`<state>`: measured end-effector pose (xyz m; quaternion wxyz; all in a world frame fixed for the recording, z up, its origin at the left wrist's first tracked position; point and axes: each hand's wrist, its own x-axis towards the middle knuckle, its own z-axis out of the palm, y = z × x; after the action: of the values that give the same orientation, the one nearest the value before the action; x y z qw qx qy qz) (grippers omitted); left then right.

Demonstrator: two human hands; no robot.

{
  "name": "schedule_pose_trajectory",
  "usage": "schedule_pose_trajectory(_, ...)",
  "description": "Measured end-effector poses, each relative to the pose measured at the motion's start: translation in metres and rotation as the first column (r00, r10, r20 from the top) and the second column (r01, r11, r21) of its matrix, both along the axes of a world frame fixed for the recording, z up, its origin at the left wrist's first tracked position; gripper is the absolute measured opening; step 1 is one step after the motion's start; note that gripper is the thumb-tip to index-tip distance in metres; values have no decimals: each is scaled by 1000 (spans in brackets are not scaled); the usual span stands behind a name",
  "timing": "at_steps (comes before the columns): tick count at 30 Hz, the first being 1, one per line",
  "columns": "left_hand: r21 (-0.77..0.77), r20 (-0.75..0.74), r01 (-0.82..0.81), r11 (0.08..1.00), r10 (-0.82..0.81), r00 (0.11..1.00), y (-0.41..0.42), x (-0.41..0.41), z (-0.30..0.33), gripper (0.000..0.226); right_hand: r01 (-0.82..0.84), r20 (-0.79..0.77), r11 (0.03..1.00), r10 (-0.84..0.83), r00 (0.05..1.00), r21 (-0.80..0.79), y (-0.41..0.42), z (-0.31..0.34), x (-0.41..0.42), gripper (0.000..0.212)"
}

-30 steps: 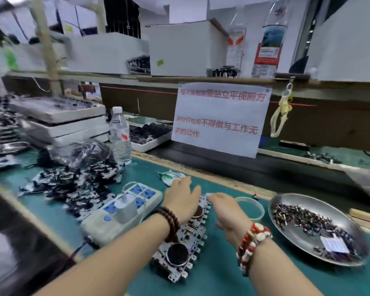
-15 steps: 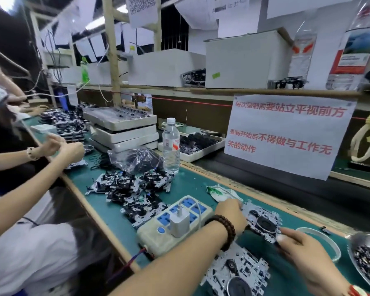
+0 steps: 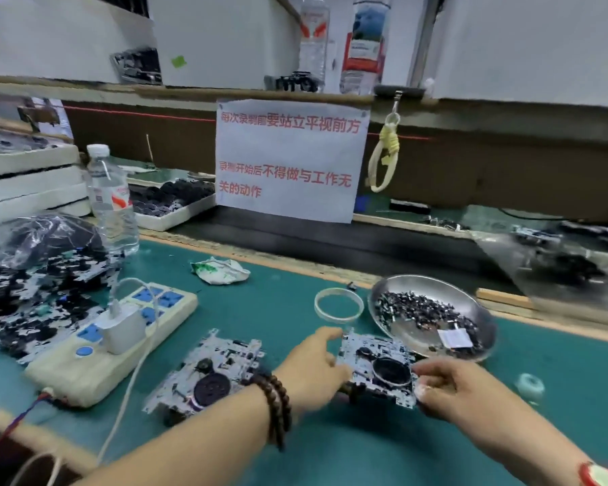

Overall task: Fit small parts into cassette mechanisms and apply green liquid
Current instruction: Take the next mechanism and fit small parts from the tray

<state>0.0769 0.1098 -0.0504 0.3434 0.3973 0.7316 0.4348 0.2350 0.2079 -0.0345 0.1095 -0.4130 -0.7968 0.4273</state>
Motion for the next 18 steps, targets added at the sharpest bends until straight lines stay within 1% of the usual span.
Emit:
schedule_pose_trajectory(3,15,137,-10,1000,8,991,2,15,-7,55,20,159,977,-55,986,212,1,1,5,23)
schedule_pose_trajectory(5,6,126,25,1000,-25,992,2,24,-12,59,13,277,942,-112,954,335,2,4,6,22)
schedule_pose_trajectory(7,16,99,61,998,-63,993,2,31,-15,62,-4,347,896,-168,923,444,2,5,4,20)
schedule_pose_trajectory(10,27,106,54,998,-56,993,-5,36,-20,62,-26,349,830,-206,914,557,8,2,-7,19)
schedule_pose_trajectory(14,20,144,34,999,-37,989,-19,39,-27,59,-12,236,833,-142,961,552,28,-7,-39,17)
schedule_pose_trajectory(15,15,110,35,999,-36,993,-21,39,-28,59,-16,228,836,-131,965,549,34,-10,-49,19)
schedule_pose_trajectory(16,4,43,39,999,-39,998,-23,38,-29,58,-24,235,837,-126,964,547,40,-12,-57,20)
schedule_pose_trajectory(18,-17,-126,53,998,-55,990,-23,33,-29,55,-35,261,821,-141,955,571,52,-17,-71,22)
